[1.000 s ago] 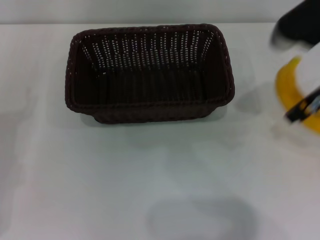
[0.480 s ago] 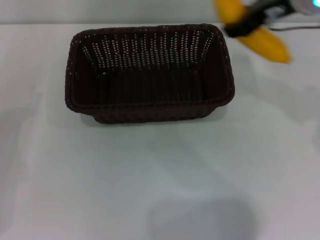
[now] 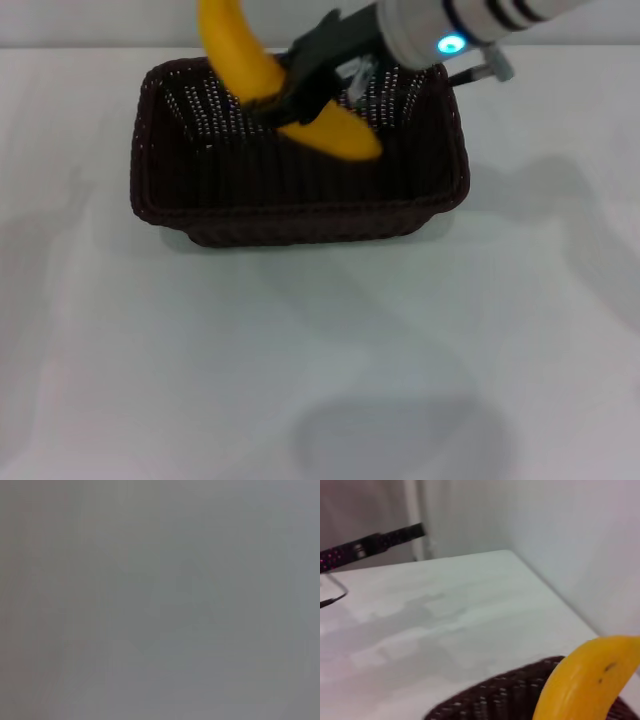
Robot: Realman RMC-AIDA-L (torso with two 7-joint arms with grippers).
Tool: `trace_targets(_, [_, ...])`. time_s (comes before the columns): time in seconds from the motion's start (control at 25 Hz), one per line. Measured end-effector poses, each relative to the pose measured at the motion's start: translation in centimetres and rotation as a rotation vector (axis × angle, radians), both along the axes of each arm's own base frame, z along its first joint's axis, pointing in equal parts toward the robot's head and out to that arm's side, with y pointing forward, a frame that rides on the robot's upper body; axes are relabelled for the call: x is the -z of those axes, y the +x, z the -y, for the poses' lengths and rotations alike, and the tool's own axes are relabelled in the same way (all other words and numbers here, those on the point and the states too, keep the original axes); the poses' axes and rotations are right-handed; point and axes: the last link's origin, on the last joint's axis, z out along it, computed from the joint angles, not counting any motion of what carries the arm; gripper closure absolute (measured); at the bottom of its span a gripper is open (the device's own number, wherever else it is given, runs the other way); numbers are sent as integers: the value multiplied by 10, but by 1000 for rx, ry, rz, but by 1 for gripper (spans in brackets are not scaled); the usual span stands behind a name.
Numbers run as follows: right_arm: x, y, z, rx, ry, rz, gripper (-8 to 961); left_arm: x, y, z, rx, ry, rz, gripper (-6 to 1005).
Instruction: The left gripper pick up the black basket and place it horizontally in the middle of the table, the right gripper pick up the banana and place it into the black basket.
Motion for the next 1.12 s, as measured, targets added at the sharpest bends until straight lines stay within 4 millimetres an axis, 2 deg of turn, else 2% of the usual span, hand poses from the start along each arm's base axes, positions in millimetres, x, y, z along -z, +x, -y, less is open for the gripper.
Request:
trace_targets(0.2, [17,8,-5,-12,-66,-35,411,0,0,-1,1,-1,0,133])
trace_targets(0.44, [21,19,-12,-3,-31,-38,403,0,1,-1,2,-1,-1,133])
trace_targets(0.56, [15,23,-14,16,-20,-60,349,0,1,-1,2,-2,-2,133])
trace_targets(0.76, [-12,31,-11,34,25,-152,259,0,0,0,-1,-1,-2,133])
trace_targets(0.88, [-39,46,-10,70,50,-333,205,0,-1,1,-2,-1,-2,133])
trace_targets(1.04, [-78,83,-4,94,94,-655,109,0,-1,2,-4,-1,-2,133])
trace_targets(1.12, [-96,110,0,104,159,-814,86,0,-1,2,-5,-1,-2,133])
